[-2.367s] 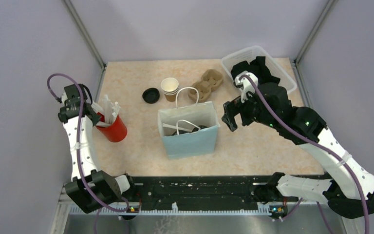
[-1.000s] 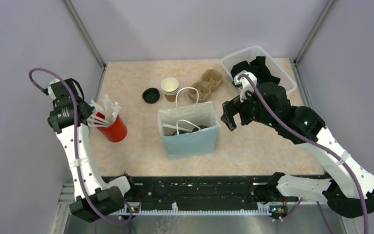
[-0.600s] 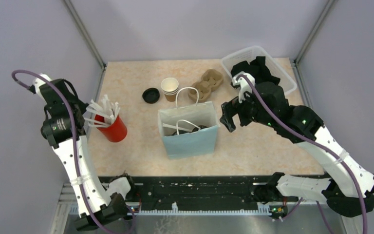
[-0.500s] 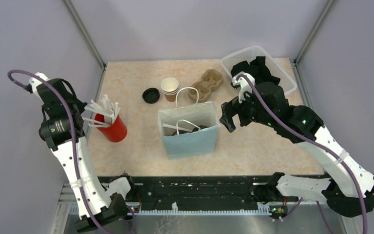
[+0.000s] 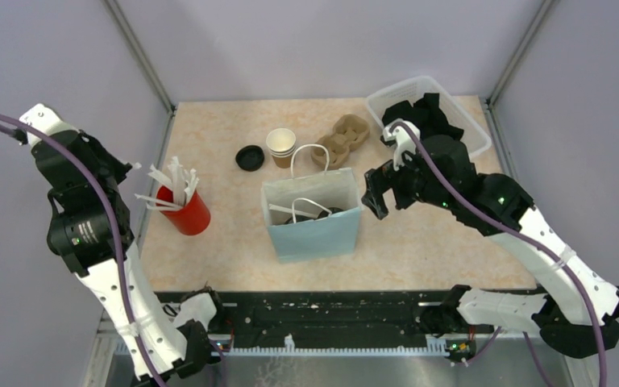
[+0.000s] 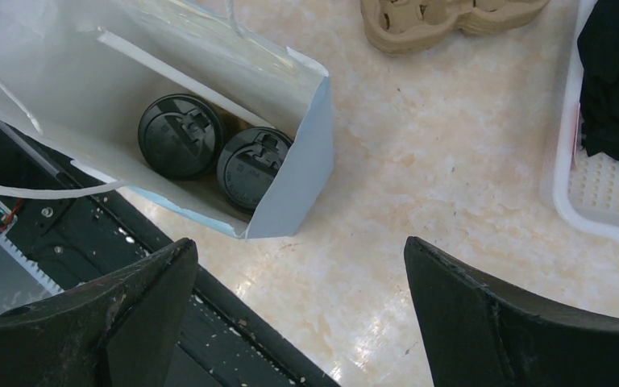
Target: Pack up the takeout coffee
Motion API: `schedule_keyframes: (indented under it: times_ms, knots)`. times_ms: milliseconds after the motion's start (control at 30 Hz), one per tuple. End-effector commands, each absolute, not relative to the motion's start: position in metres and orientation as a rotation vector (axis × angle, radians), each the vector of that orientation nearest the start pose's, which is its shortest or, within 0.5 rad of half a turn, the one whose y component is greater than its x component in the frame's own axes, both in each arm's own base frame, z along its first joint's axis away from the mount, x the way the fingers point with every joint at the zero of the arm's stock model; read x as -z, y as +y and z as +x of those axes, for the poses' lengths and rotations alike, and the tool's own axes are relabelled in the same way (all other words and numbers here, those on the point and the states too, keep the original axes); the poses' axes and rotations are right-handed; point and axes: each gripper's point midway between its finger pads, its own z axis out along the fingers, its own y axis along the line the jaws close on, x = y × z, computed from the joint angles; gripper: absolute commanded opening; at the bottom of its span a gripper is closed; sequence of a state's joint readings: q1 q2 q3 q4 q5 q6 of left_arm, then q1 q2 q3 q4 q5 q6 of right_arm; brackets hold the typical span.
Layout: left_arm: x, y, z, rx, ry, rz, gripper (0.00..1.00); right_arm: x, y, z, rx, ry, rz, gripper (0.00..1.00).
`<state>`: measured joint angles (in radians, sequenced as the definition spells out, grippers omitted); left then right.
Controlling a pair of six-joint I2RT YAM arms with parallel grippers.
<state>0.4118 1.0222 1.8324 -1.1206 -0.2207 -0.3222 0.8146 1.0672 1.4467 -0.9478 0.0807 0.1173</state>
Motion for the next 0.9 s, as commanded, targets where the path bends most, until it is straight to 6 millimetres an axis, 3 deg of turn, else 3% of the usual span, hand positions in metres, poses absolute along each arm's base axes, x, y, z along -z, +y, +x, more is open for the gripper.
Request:
schedule_keyframes:
  times_ms: [0,233,433,600,867]
  knots:
    - [-0.484,0.094,0.205,-0.206,1.625,-0.594,0.00,-0.336,0.204,0.207,-0.478,2.045,-0.650,0.99]
    - [-0.514,0.054,0.206,-0.081,1.573,-0.368,0.00,-0.338,0.199,0.214,-0.421,2.066,-0.625,0.99]
    - [-0.509,0.028,0.216,0.042,1.615,-0.262,0.00,-0.335,0.197,0.216,-0.414,2.089,-0.563,0.99]
    - [-0.506,-0.018,0.225,0.269,1.671,-0.082,0.00,-0.326,0.195,0.220,-0.381,2.105,-0.552,0.99]
    - [-0.511,-0.076,0.213,0.573,1.652,0.167,0.00,-0.323,0.185,0.223,-0.318,2.118,-0.532,0.99]
